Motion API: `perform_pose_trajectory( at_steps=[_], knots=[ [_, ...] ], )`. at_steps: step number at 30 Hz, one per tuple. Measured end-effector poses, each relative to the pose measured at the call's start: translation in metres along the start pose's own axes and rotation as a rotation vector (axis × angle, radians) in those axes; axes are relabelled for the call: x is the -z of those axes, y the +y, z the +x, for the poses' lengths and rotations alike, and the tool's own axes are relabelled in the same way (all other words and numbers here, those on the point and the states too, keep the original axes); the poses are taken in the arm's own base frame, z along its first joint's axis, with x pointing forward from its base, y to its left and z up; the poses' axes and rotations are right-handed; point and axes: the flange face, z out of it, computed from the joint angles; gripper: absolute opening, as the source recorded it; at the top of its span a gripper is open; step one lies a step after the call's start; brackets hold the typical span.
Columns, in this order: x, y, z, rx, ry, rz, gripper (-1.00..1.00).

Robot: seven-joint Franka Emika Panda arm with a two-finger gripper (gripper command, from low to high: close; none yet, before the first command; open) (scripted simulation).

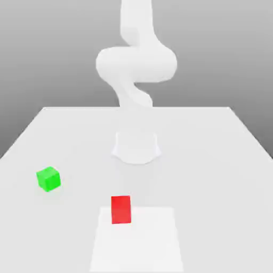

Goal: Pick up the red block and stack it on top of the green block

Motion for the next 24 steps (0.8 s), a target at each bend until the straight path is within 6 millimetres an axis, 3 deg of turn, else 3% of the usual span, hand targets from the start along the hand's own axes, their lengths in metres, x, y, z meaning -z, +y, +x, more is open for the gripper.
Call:
perform_pose_trajectory(
  at_steps=[6,12,18,24],
  knots=[
    [-0.141,0.056,-0.036,0.031,-0.152,-0.164,0.0],
    [-0.248,0.141,-0.104,0.058,-0.322,-0.32,0.0],
    [-0.32,0.247,-0.199,0.081,-0.513,-0.469,0.0],
    [-0.361,0.282,-0.233,0.083,-0.534,-0.487,0.0]
  ],
)
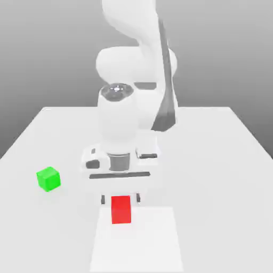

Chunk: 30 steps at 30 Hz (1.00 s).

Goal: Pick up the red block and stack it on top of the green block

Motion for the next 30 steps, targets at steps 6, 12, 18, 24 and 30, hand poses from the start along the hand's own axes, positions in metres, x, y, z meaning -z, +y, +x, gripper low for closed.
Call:
perform_pose_trajectory(
  at_steps=[6,12,18,24,30],
  knots=[
    [-0.005,0.0,-0.001,0.0,-0.001,0.0,-1.0],
    [0.025,-0.001,0.001,0.0,-0.001,0.001,-1.0],
    [0.065,0.034,0.018,-0.035,0.004,-0.003,-1.0],
    [0.084,0.15,0.05,-0.142,0.007,-0.01,-1.0],
    [0.094,0.264,0.038,-0.246,-0.002,0.004,-1.0]
  ],
)
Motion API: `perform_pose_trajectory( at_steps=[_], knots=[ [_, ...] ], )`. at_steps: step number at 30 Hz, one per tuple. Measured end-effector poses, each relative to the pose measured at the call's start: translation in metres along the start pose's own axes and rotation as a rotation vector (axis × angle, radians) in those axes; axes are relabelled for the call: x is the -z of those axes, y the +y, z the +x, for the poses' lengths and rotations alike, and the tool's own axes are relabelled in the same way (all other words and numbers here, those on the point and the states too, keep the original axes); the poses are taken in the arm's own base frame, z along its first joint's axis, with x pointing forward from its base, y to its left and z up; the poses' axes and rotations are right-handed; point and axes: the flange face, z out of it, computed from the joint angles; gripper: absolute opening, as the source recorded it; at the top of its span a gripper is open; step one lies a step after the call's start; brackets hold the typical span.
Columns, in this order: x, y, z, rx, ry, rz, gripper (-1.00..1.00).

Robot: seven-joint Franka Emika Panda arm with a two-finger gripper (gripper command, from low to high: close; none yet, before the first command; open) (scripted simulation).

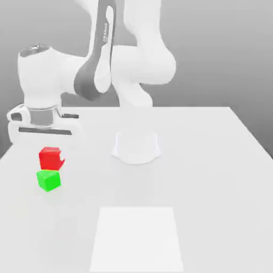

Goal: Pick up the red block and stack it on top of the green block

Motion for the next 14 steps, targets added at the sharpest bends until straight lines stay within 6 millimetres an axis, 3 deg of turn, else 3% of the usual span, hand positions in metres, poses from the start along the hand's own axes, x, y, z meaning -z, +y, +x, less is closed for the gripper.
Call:
perform_pose_trajectory(
  at_steps=[13,14],
  knots=[
    [-0.064,0.01,-0.001,-0.006,-0.007,0.012,-1.0],
    [-0.065,0.012,-0.001,-0.006,-0.003,0.005,1.0]
  ],
)
